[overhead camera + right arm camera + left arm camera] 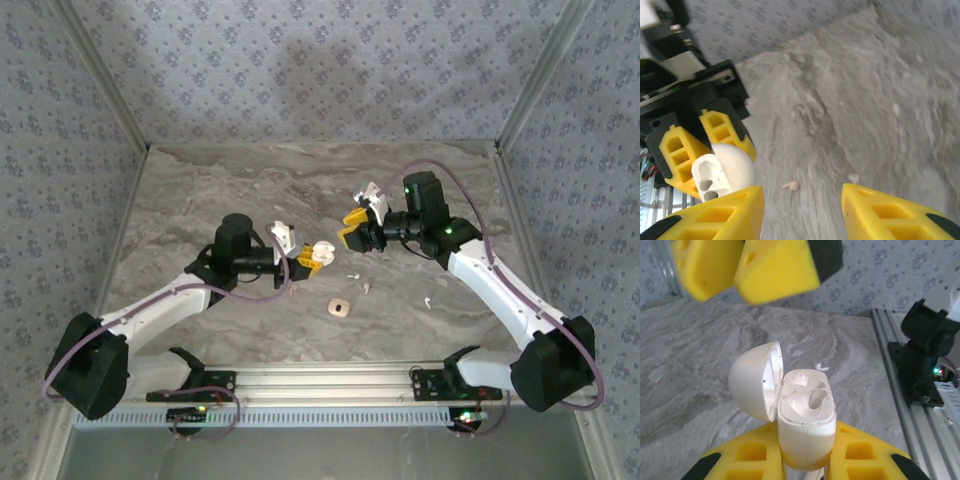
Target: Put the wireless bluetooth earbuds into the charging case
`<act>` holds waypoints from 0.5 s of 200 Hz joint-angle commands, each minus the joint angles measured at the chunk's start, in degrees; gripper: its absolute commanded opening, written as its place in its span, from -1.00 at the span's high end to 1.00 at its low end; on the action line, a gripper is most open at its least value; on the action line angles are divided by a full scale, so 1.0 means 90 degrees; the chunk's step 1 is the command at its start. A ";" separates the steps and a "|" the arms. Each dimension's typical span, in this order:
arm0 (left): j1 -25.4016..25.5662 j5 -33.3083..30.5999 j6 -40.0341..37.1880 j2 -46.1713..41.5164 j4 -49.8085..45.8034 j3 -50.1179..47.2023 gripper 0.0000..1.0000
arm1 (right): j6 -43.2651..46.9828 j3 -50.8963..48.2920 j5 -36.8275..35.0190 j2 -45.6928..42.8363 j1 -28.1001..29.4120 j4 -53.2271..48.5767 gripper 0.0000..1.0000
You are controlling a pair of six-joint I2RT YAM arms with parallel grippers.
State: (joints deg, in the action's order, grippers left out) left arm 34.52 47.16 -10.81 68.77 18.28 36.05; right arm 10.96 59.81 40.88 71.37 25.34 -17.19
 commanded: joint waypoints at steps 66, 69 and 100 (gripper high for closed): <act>-0.0130 -0.0640 0.0595 0.0217 0.1038 -0.0685 0.73 | -0.3043 -0.0386 -0.2749 0.0260 -0.0856 -0.3526 0.05; -0.0132 -0.0640 0.0595 0.0220 0.1028 -0.0686 0.73 | -0.3087 -0.0407 -0.2901 0.0288 -0.0939 -0.3653 0.05; -0.0128 -0.0659 0.0559 0.0268 0.0984 -0.0678 0.73 | -0.3358 -0.0639 -0.3694 0.0637 -0.1745 -0.4462 0.04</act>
State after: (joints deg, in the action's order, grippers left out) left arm 33.74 41.32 -6.28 70.83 24.53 30.13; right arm -14.09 55.94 17.06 74.50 14.24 -45.50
